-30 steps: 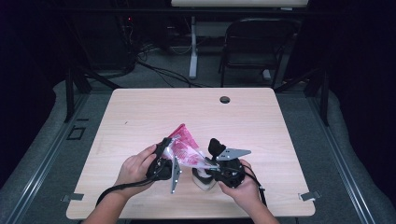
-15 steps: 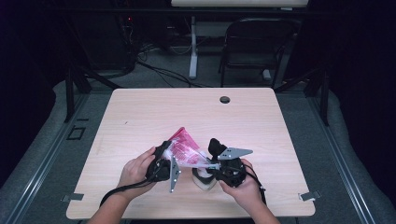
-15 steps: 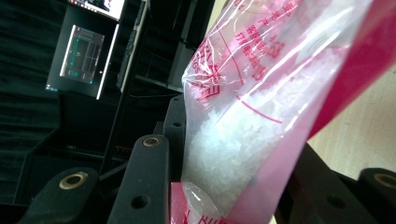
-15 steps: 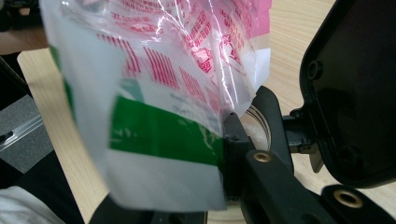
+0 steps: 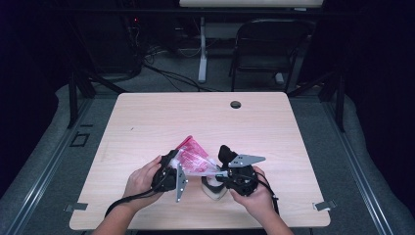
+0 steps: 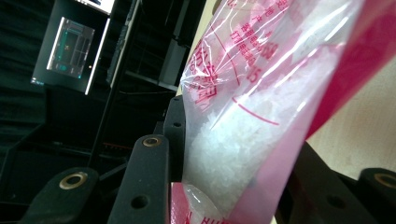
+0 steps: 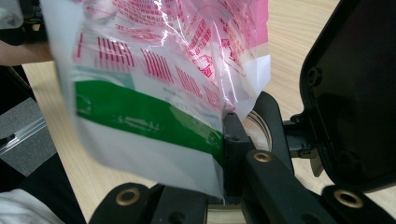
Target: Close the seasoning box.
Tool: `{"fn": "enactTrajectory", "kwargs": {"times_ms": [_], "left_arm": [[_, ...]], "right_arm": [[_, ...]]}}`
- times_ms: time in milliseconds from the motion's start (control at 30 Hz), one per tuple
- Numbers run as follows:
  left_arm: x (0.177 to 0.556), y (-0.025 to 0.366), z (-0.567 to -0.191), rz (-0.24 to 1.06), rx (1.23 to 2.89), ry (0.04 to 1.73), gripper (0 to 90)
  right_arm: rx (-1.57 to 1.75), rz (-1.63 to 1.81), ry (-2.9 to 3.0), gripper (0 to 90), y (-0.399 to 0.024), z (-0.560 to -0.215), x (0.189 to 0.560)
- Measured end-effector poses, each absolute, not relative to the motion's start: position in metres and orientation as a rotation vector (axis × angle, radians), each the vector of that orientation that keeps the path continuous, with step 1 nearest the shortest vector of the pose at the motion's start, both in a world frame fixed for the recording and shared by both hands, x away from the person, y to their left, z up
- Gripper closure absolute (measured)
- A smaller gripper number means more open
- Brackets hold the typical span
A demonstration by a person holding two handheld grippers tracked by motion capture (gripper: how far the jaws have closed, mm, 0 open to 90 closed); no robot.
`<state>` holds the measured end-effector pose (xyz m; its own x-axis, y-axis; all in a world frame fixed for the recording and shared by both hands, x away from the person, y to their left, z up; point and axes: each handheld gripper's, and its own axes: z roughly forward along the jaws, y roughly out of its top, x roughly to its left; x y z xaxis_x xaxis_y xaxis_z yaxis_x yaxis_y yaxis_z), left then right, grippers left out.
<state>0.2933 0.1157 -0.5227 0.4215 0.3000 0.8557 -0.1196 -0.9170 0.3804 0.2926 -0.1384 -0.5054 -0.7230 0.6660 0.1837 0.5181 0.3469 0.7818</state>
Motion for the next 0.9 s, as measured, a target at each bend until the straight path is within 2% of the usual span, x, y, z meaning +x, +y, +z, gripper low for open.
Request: {"fn": "enactTrajectory", "kwargs": {"times_ms": [500, 900], "left_arm": [[0.296, 0.119, -0.531, 1.412, 2.306, 0.21, 66.9], [0.301, 0.123, -0.537, 1.293, 2.319, 0.282, 65.1]], "right_arm": [[1.068, 1.334, 2.432, 89.4, -0.137, -0.502, 0.293], [1.054, 1.354, 2.423, 89.4, -0.135, -0.498, 0.292]]}}
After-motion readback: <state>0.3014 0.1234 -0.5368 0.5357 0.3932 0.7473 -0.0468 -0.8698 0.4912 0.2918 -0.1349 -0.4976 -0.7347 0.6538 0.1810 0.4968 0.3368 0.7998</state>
